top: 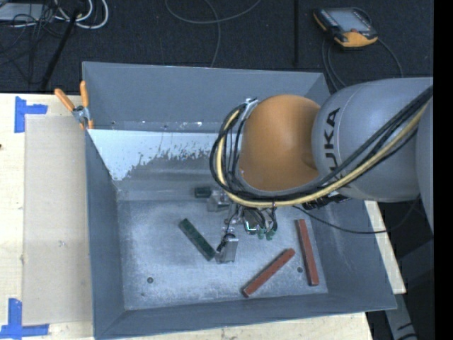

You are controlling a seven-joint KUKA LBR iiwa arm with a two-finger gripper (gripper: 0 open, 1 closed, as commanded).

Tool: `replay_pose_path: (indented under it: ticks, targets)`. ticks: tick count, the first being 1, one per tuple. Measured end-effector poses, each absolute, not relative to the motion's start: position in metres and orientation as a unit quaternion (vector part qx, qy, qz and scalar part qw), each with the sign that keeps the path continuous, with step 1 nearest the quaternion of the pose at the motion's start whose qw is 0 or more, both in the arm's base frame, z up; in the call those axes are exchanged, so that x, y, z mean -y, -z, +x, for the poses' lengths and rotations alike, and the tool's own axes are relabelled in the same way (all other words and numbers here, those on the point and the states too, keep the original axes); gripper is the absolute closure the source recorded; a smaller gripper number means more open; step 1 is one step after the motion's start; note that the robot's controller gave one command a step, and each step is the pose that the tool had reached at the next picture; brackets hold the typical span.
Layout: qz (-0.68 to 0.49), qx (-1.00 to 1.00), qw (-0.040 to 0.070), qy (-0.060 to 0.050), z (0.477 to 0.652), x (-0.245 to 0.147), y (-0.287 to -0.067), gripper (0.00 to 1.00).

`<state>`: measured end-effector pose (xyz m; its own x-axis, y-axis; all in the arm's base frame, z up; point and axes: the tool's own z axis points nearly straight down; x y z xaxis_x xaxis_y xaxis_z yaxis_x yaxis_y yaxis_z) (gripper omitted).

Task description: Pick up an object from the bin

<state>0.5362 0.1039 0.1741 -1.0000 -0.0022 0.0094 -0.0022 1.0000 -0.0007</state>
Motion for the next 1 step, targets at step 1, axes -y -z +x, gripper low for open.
replay_pose_path:
  ticks: [1]
  targets:
    - [0.000,1.000,0.001,0.000,0.5381,-0.1034,-0.1779,0.00]
